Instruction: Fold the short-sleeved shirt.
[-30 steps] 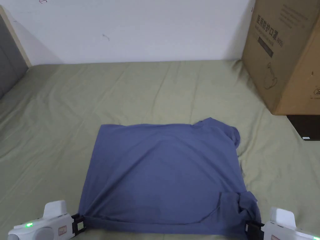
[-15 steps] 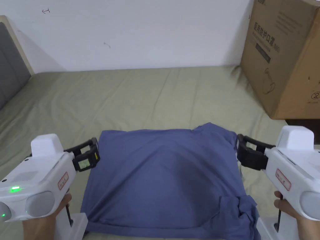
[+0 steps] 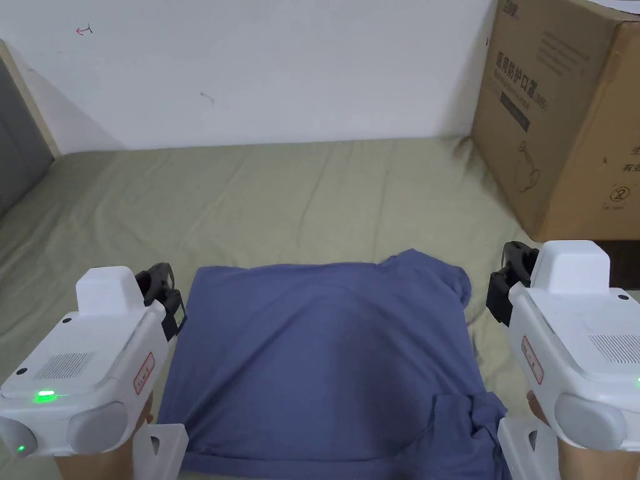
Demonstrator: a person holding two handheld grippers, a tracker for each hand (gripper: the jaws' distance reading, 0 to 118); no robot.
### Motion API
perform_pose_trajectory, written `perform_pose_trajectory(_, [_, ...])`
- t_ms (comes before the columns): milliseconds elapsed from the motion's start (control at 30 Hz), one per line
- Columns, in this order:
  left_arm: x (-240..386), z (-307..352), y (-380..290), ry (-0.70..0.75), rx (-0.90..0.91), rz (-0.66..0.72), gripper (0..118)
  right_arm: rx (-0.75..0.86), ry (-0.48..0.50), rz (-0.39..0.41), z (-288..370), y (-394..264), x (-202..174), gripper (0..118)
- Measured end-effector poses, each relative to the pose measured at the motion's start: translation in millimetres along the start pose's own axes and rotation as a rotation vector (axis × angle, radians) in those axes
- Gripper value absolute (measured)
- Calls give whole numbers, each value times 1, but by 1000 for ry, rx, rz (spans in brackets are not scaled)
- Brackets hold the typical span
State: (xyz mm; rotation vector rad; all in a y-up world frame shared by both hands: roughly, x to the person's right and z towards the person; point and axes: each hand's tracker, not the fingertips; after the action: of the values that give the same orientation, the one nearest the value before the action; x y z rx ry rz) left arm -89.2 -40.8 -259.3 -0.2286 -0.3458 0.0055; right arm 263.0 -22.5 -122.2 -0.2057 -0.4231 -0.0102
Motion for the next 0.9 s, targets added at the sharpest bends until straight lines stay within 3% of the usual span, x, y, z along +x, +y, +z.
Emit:
perform_pose_trajectory(400, [-57, -35, -87, 47, -510, 48, 0, -67, 7, -13, -4, -15, 6, 1])
perform_pose_trajectory(467, [-67, -38, -105, 69, -577, 74, 24, -80, 8, -13, -6, -18, 6, 1])
perform_pose_trajectory(500, [-71, -40, -112, 77, -609, 87, 47, -85, 7, -10, -6, -19, 6, 1])
perform_pose_trajectory(533, [-76, -43, -120, 82, -659, 103, 78, -91, 7, -7, -6, -21, 5, 1])
perform_pose_trajectory(567, [-79, -44, -126, 86, -684, 114, 96, -96, 9, -5, -7, -22, 5, 1])
perform_pose_trajectory(600, [-80, -43, -132, 96, -692, 133, 103, -102, 12, -4, -7, -24, 5, 1])
perform_pose_trajectory(833, [-87, -44, -165, 155, -749, 79, 101, -144, 20, -8, -12, -33, 3, 1])
perform_pose_trajectory(900, [-89, -44, -173, 150, -766, 67, 90, -153, 22, -6, -13, -35, 3, 1])
